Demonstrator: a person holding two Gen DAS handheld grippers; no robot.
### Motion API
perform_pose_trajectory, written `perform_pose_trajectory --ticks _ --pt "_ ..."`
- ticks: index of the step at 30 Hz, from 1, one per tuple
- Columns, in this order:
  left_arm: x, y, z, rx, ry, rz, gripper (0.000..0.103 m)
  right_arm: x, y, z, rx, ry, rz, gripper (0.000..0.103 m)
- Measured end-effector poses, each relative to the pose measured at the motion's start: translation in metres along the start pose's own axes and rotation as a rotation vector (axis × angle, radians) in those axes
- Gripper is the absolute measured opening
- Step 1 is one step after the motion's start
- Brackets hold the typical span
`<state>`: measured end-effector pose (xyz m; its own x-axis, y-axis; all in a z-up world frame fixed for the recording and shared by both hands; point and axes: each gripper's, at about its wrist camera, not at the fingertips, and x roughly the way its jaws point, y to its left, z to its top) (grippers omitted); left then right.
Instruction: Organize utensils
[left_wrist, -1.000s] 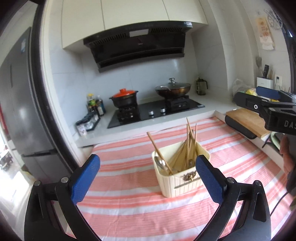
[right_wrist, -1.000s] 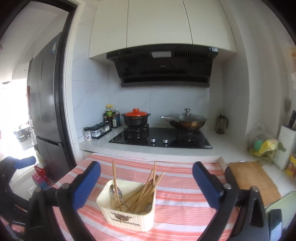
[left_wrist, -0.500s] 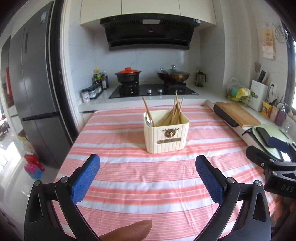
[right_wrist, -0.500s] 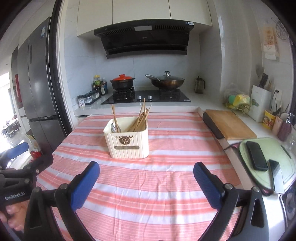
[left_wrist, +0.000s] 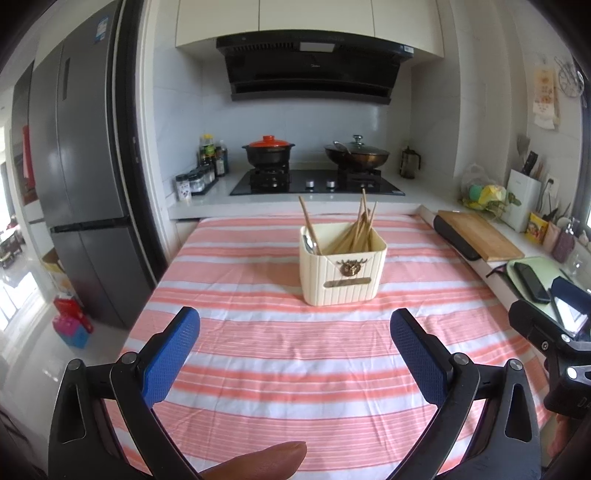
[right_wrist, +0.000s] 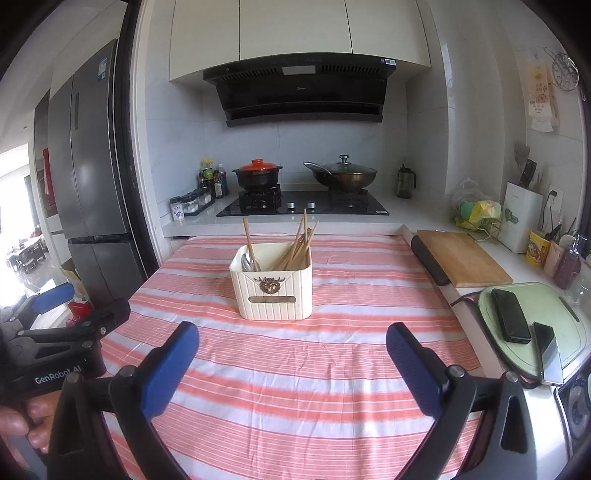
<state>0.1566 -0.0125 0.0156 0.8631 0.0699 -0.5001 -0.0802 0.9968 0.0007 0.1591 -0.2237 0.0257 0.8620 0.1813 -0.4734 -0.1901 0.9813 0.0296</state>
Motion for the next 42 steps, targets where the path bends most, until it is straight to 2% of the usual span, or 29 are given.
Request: perform_pose_trajectory --ticks 5,17,42 --pt "0.000 0.004 0.000 -0.011 0.001 0.007 0.103 -0.002 0.007 0.001 -0.032 -0.019 -0.022 0.103" --pt "0.000 0.010 -0.001 -0.020 -0.004 0.028 0.103 -0.002 0.019 0.000 -0.050 -0.011 0.009 0.103" --pt "0.001 0.013 -0.004 -0.024 -0.005 0.034 0.103 -0.002 0.019 -0.003 -0.063 -0.001 0.019 0.103"
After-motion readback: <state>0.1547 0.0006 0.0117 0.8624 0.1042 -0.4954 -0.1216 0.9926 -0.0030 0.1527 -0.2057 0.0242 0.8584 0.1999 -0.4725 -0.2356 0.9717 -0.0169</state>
